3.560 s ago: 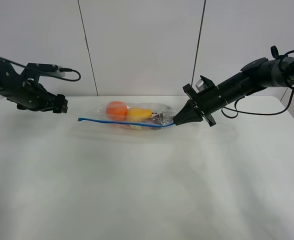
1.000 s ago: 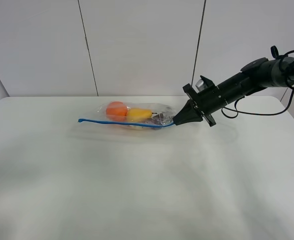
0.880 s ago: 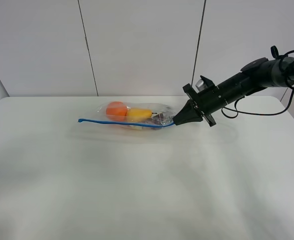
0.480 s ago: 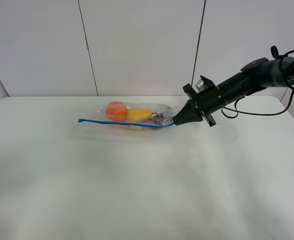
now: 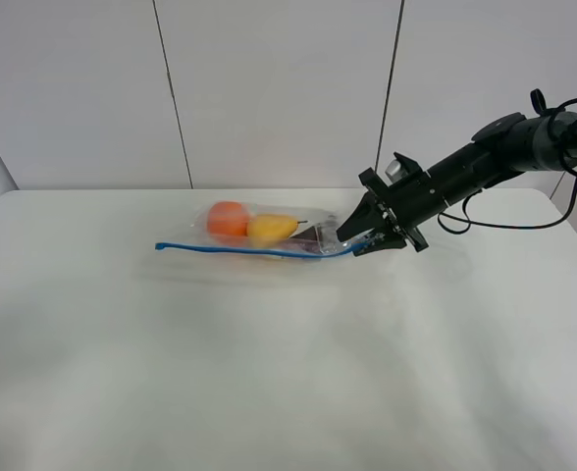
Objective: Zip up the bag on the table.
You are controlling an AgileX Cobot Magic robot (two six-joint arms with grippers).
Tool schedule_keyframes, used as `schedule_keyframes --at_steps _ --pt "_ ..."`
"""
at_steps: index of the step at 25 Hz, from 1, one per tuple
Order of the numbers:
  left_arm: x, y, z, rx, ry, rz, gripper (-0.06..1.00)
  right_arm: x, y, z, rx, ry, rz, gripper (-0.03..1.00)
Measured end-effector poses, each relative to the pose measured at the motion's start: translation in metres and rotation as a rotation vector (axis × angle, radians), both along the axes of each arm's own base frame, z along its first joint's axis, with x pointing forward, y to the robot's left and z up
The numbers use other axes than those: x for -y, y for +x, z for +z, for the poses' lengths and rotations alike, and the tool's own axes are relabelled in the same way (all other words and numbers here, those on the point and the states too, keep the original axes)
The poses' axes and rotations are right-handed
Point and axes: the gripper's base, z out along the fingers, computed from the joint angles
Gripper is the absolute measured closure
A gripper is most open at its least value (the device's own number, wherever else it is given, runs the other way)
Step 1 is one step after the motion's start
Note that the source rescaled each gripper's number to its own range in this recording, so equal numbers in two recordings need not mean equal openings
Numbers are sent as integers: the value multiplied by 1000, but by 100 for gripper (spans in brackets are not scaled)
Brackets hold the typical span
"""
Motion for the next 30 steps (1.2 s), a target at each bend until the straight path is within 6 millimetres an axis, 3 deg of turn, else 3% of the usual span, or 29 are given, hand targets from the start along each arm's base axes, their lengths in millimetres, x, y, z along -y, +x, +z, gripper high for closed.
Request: schedule_keyframes --at_steps 3,6,11,14,20,25,30 --pt "0 0 0 0 0 0 -6 2 0 0 -5 -38 11 16" --pt "0 0 0 0 0 0 -6 13 7 12 7 -206 18 6" --pt "0 0 0 0 0 0 -6 40 22 60 130 -590 -43 4" --pt "0 0 0 1 -1 0 -6 48 24 90 227 -723 -63 4" --pt "0 0 0 1 0 -1 -6 58 19 107 274 -815 -66 4" --pt "0 0 0 1 0 -1 -6 63 -1 117 260 -822 -68 4" --pt "0 0 0 1 0 -1 -6 64 -49 141 263 -812 -72 4"
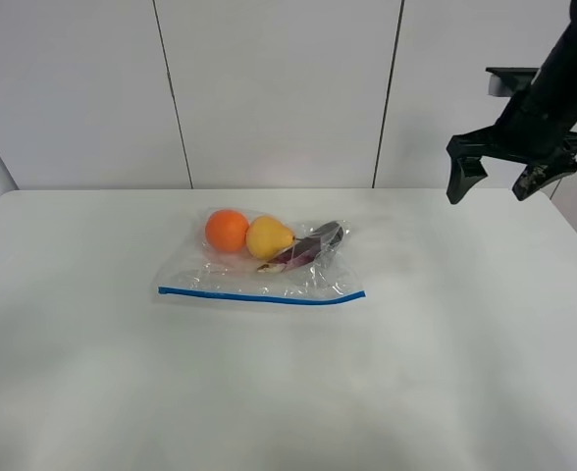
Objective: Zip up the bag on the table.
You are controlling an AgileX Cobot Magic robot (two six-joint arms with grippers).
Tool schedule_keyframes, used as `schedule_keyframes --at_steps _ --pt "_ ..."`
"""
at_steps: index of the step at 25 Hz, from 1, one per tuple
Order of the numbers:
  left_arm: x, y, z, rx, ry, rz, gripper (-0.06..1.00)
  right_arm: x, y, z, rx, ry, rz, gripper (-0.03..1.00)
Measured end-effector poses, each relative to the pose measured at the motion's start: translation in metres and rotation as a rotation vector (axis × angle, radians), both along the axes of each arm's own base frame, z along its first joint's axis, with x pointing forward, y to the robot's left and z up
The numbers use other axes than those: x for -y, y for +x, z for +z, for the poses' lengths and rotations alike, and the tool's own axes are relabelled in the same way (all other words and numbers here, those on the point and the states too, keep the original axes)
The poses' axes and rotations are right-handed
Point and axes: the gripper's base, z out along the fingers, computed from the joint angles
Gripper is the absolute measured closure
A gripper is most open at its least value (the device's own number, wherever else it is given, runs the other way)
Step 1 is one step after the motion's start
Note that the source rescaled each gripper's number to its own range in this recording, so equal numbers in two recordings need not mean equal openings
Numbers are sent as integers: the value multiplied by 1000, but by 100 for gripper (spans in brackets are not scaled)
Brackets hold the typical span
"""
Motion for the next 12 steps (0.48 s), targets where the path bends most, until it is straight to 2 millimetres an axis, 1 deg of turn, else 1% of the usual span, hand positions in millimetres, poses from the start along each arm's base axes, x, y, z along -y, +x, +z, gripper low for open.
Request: schedule_keyframes --at_steps 2,5,9,12 --pt "0 0 0 0 0 0 -6 0 -24 10 7 12 -3 4" --pt "0 0 0 0 0 0 -6 1 -60 15 -1 21 -9 4" --pt "0 0 0 0 0 0 -6 3 -110 13 -17 27 -26 4" --pt "0 0 0 0 0 0 -6 5 -148 5 -32 27 -27 4"
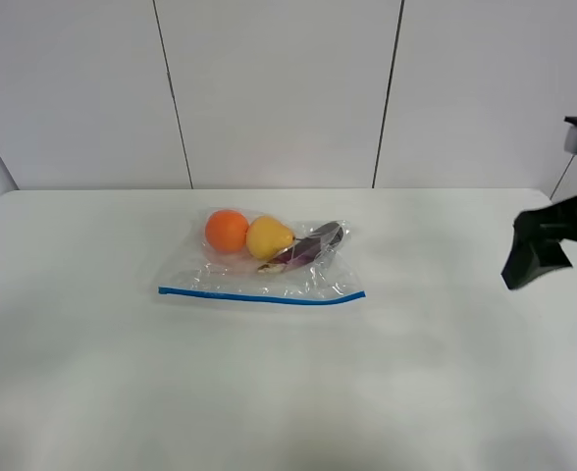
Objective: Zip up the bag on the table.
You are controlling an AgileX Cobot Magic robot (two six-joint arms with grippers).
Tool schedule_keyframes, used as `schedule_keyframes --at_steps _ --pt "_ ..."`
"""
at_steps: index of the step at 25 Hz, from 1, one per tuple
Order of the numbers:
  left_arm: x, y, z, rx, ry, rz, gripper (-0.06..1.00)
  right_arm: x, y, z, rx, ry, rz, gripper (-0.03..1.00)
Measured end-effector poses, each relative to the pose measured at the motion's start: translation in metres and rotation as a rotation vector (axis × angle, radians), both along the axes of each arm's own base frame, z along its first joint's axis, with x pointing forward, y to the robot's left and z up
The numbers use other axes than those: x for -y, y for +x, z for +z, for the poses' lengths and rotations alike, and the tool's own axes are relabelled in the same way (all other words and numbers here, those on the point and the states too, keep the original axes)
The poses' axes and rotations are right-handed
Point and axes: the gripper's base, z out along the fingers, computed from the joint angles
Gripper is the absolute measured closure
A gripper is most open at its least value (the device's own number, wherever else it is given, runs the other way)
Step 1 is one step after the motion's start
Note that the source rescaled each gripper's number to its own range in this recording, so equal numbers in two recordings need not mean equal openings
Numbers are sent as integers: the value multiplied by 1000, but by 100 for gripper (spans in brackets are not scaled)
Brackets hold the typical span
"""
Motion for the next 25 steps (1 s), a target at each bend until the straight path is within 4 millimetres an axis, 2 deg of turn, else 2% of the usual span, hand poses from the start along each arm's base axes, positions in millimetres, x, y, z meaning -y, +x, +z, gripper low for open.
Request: schedule_keyframes --at_steps 6,14,20,25 --pt "0 0 0 0 0 0 -6 4 -73 -19 72 4 -5 5" --pt "0 0 0 0 0 0 -6 8 -153 -40 395 23 -23 5" --pt "0 0 0 0 0 0 -6 11 -188 -28 660 40 -47 5" --pt "0 0 0 0 0 0 -6 11 -199 -26 731 49 -50 5"
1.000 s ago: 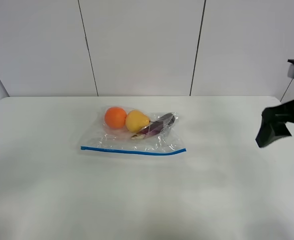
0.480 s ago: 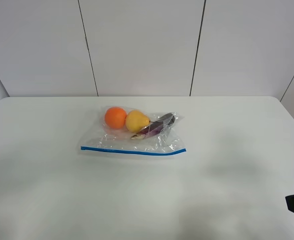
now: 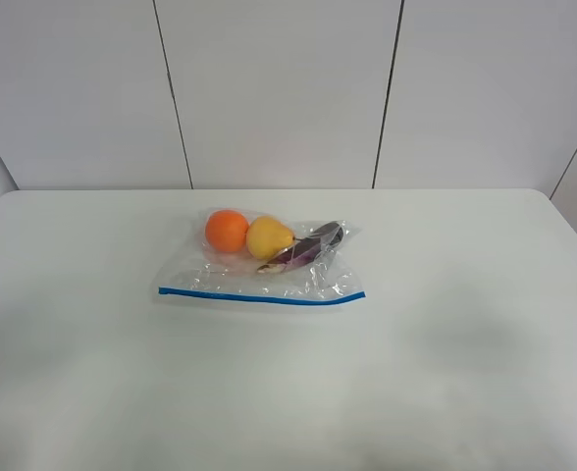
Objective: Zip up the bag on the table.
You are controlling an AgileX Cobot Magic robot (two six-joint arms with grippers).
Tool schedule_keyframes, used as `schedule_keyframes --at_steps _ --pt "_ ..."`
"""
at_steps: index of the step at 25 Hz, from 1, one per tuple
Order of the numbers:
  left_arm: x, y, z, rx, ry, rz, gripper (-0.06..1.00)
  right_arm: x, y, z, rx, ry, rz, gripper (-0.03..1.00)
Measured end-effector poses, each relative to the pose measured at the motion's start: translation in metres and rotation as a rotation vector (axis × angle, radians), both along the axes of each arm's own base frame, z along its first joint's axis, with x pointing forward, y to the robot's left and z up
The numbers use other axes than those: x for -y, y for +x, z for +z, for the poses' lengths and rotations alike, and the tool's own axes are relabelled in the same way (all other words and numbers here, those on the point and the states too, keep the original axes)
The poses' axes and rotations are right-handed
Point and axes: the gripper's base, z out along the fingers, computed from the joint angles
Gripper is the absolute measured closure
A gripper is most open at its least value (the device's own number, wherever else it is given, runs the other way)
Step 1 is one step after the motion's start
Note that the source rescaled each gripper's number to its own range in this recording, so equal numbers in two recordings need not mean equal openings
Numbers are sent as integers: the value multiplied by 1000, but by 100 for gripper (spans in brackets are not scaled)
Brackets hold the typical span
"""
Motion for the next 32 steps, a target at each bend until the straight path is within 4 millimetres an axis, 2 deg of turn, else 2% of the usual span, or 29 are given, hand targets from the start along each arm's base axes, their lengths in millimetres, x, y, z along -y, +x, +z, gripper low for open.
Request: schedule_keyframes --at_steps 8,17,32 --pt "0 0 0 0 0 0 -6 0 -3 0 18 3 0 5" --pt "0 0 0 0 1 0 -6 0 -26 1 168 14 -78 5" --pt "0 0 0 0 1 0 -6 0 -27 1 173 18 -75 5"
